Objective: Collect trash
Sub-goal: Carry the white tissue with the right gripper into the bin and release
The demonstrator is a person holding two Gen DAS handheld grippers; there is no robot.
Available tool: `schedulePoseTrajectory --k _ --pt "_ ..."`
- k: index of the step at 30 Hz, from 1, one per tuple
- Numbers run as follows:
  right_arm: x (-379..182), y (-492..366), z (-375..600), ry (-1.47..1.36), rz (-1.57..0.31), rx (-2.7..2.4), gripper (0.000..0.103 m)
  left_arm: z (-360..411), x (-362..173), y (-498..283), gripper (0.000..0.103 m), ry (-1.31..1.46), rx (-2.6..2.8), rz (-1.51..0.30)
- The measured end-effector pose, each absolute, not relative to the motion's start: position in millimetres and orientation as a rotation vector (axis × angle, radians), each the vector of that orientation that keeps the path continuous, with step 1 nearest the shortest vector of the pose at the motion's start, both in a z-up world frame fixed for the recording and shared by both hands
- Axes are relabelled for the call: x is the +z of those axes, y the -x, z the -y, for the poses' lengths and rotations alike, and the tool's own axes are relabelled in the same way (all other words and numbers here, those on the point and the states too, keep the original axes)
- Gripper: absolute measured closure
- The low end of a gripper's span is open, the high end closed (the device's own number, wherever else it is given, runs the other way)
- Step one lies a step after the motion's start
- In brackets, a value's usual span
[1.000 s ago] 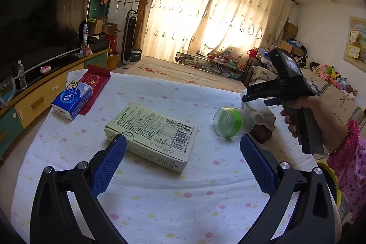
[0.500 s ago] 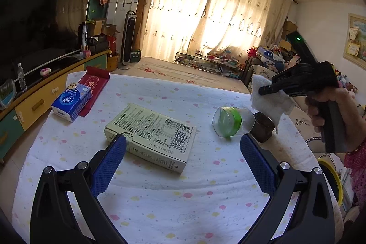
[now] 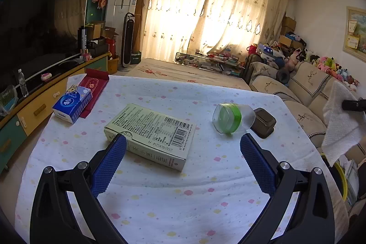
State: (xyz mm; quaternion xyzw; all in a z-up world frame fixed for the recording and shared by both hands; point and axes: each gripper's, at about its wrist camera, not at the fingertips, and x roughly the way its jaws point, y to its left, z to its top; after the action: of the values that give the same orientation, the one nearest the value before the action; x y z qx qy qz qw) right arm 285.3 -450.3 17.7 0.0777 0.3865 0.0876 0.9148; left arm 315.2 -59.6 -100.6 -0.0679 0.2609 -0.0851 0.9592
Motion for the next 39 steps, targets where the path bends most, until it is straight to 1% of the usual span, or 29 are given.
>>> schedulePoseTrajectory --k 4,9,14,23,24,25,26,27,32,34,36,39 --pt "-3.1 -240.5 499.7 -0.211 -0.795 0.083 0.093 62.2 -100.7 -314.0 0.005 0.119 -0.172 -0.526" --pt "-46.5 -212.1 562.8 -0.287 -0.851 -0.060 0.093 67.6 -99.7 -311.5 0.005 0.090 -0.180 -0.517" --pt "-84.8 -207.2 607.5 -0.357 -0.891 -0.156 0.093 69.2 -98.7 -309.8 0.005 0.082 -0.183 -0.510" --pt "-118.8 -211.1 643.3 -0.380 -0.919 -0.275 0.092 67.8 -99.0 -310.2 0.005 0.091 -0.182 -0.517" --pt "-123.0 -213.5 642.3 -0.364 -0.932 -0.284 0.081 67.8 -99.0 -310.3 0.005 0.090 -0.182 -0.517" --pt "-125.7 -214.8 641.1 -0.353 -0.935 -0.300 0.064 68.0 -99.0 -310.2 0.005 0.090 -0.182 -0.517" --pt "-126.9 -214.8 641.1 -0.352 -0.928 -0.314 0.058 68.3 -99.2 -310.2 0.005 0.089 -0.183 -0.517" --pt "-126.8 -214.1 640.7 -0.357 -0.912 -0.320 0.054 68.5 -99.2 -310.0 0.005 0.088 -0.183 -0.517" --pt "-105.2 -213.5 616.3 -0.377 -0.821 -0.285 0.054 69.6 -99.6 -310.0 0.005 0.087 -0.187 -0.519" --pt "-90.3 -215.4 596.0 -0.392 -0.754 -0.227 0.048 71.0 -99.5 -309.7 0.005 0.084 -0.191 -0.521" --pt "-76.8 -222.9 566.0 -0.390 -0.674 -0.173 0.044 72.2 -99.0 -309.3 0.005 0.079 -0.193 -0.520" --pt "-66.2 -241.3 524.9 -0.383 -0.587 -0.104 0.044 73.8 -98.5 -308.1 0.005 0.071 -0.187 -0.517"
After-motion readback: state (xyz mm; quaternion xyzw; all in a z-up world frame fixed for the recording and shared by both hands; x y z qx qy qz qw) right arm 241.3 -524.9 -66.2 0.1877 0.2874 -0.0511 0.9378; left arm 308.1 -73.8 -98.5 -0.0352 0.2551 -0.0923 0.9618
